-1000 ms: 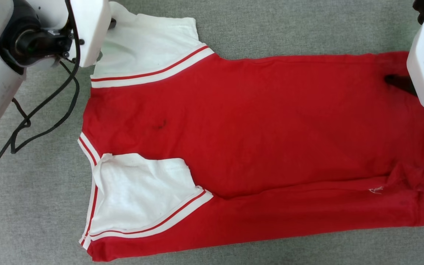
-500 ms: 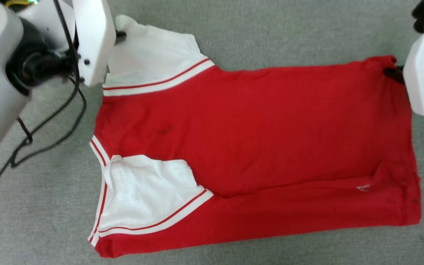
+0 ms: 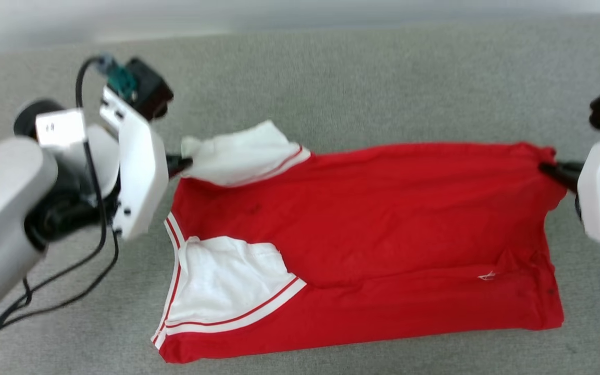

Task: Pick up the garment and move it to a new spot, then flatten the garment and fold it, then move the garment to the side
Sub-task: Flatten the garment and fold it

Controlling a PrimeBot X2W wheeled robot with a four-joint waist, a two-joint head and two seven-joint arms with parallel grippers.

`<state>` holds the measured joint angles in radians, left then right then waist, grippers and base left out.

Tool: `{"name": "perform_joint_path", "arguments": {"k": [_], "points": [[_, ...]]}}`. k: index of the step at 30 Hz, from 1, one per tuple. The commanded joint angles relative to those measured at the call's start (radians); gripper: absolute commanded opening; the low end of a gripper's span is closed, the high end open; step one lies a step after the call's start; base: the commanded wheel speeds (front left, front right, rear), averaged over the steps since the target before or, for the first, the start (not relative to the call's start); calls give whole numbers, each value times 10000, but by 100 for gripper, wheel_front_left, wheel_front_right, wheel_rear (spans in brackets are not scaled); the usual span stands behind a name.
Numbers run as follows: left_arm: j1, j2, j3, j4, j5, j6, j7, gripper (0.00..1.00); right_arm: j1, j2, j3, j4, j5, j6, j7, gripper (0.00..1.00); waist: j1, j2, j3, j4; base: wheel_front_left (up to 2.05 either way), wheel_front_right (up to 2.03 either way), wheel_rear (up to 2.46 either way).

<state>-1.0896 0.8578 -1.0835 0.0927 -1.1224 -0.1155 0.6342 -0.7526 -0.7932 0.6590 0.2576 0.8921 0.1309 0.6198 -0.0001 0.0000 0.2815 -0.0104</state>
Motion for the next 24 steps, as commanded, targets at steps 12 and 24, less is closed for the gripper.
{"name": "perform_joint_path", "arguments": {"k": [12,24], "points": [[2695,1383,-627,-2070,-253,1138,-1025,0,2442,-351,64,-633,461,-4,-742,0,1,0,-1015,-91,0,0,0],[4467,910,-1508,-1291,156,1681,-1621,0,3515,409,366,301,62,-4,-1251,0,1,0,-655,-76,0,0,0]]}}
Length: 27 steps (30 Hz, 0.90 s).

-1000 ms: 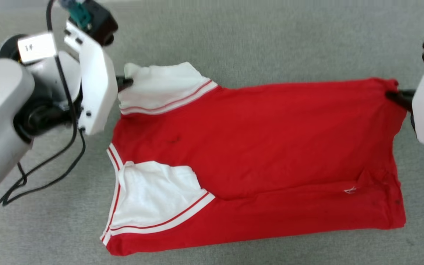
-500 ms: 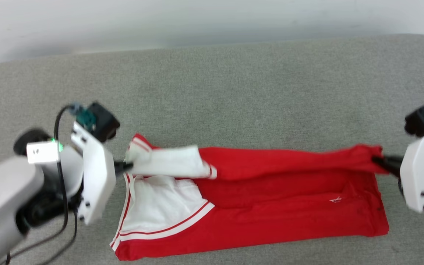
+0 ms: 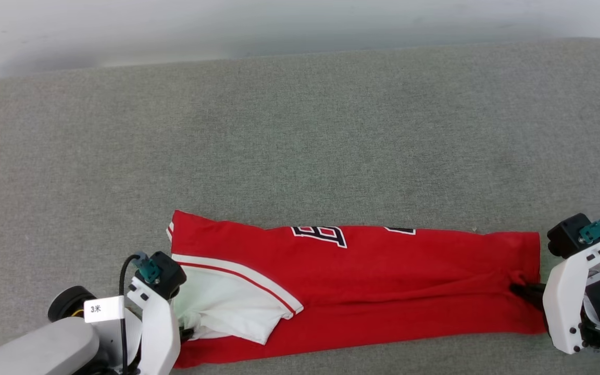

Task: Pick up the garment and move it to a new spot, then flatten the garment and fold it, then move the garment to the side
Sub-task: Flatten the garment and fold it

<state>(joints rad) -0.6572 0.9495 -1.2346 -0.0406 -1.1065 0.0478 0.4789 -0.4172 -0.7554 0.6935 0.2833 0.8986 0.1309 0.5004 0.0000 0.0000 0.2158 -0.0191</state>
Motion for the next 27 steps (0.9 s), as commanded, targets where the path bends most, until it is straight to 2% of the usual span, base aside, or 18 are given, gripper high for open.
{"name": "perform_joint_path", "arguments": {"k": [1,2,3,10,11,16,17,18,20,21,27], "points": [[186,-90,39,127,-34,60,-203,3,148,87,24,103,16,-4,-99,24,0,0,-5,24,0,0,0],[208,-171,82,191,-45,79,-337,53,136,106,14,144,58,-4,-135,49,0,0,-28,37,0,0,0],[201,-212,114,217,38,81,-481,100,75,58,17,75,-5,-4,-238,100,0,0,-61,46,0,0,0],[381,-60,541,-237,385,553,-1758,100,163,-374,-611,-780,282,-4,-1021,100,0,0,-457,67,0,0,0],[429,26,834,-509,560,907,-2458,100,272,-573,-1058,-1111,406,-4,-1306,100,0,0,-562,75,0,0,0],[755,-8,1545,-837,1217,2110,-4521,100,730,-818,-2418,-1391,671,-4,-1872,100,0,0,-686,110,0,0,0],[1066,-208,1974,-791,1458,2925,-5761,100,1090,-660,-3195,-1168,991,-4,-1866,100,0,0,-655,145,0,0,0],[1181,-291,2111,-749,1497,3190,-6136,100,1204,-577,-3447,-1059,1122,-3,-1821,100,0,0,-622,158,0,0,0],[1381,-452,2288,-656,1664,3615,-6727,100,1488,-485,-3843,-753,1393,-4,-1590,100,0,0,-548,213,0,0,0],[1381,-452,2288,-656,1664,3615,-6727,100,1488,-485,-3843,-753,1393,-4,-1590,100,0,0,-548,213,0,0,0],[1959,-1130,3008,-304,2200,4575,-7396,100,2176,-15,-4337,-159,2088,-3,-468,100,0,0,-297,398,0,0,0]]}}
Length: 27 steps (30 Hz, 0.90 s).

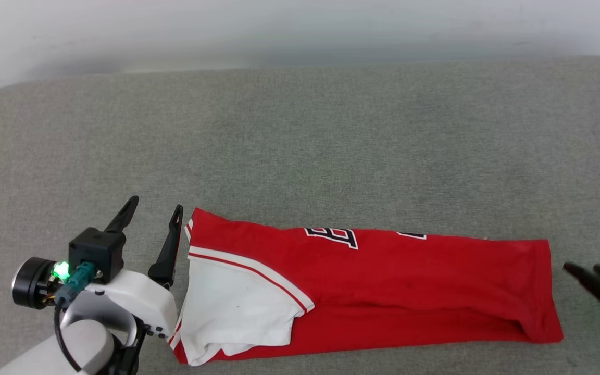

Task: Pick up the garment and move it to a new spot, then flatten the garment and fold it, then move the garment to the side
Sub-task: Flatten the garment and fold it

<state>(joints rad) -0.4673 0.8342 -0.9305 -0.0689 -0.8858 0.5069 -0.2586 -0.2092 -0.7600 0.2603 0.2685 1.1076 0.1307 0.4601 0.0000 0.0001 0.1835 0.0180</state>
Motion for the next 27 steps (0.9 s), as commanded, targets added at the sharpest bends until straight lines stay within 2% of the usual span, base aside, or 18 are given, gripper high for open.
{"name": "perform_joint_path", "arguments": {"k": [1,4,8,15,19,20,21,22,27], "points": [[154,-110,108,64,161,93,-47,100,181,104,-33,52,67,-1,86,100,0,-1,72,62,0,0,0],[420,-562,799,187,905,511,-75,100,319,405,-72,208,217,-1,464,100,0,-1,216,159,0,0,0],[1043,-1221,1812,207,1847,742,-70,100,208,958,22,506,318,-1,764,100,0,-1,359,238,0,0,0],[2009,-2388,3198,345,3509,400,-64,100,2,2039,867,953,495,1,1319,100,0,-1,432,399,0,0,0],[2493,-3076,3878,482,4296,140,-65,100,-83,2303,1418,985,490,12,1648,100,0,-1,403,434,0,0,0],[2622,-3250,4029,499,4486,56,-65,100,-134,2337,1498,1020,469,12,1666,92,0,-1,387,442,0,0,0],[2735,-3433,4218,495,4642,-34,-65,100,-193,2375,1536,1059,463,12,1683,31,0,-1,366,452,0,0,0],[2857,-3586,4418,506,4798,-109,-64,100,-258,2418,1569,1071,496,12,1696,0,0,-1,343,456,0,0,0],[3411,-4249,5332,421,5665,-451,-66,100,-606,2087,1394,988,476,7,1362,0,0,-1,165,452,0,0,0]]}}
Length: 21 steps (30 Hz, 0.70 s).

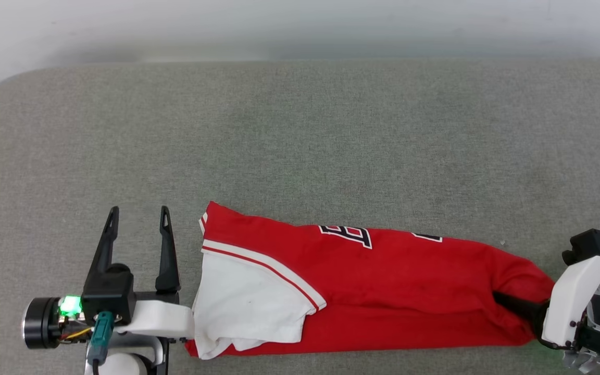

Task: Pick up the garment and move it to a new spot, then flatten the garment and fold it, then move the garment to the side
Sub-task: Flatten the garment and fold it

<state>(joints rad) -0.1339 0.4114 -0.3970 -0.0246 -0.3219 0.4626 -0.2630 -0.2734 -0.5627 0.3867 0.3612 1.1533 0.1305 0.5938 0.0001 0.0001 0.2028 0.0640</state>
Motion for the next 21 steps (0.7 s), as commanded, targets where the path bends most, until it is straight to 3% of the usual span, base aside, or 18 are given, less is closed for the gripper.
{"name": "perform_joint_path", "arguments": {"k": [1,4,5,11,16,21], "points": [[204,-125,137,-35,170,-98,-20,100,-19,9,85,16,23,0,-16,0,-1,-1,-74,-21,0,0,0],[544,-448,608,-68,564,-352,-21,100,-78,-393,-140,-82,93,0,-156,0,-1,-1,-246,-52,0,0,0],[978,-840,1105,-128,997,-706,-21,100,130,-1088,-495,132,71,-3,-226,0,-1,-1,-465,-61,0,0,0],[1486,-1334,1644,-209,1533,-1164,-21,100,506,-2080,-835,760,-213,0,-86,0,-1,-1,-723,-114,0,0,0],[1787,-1658,1997,-193,1833,-1498,-21,100,877,-2231,-936,339,-67,1,288,0,-1,-1,-939,-102,0,0,0],[2026,-1880,2283,-231,2087,-1785,-21,100,1001,-1911,-1018,-1154,136,1,751,0,-1,-1,-1103,-113,0,0,0]]}}
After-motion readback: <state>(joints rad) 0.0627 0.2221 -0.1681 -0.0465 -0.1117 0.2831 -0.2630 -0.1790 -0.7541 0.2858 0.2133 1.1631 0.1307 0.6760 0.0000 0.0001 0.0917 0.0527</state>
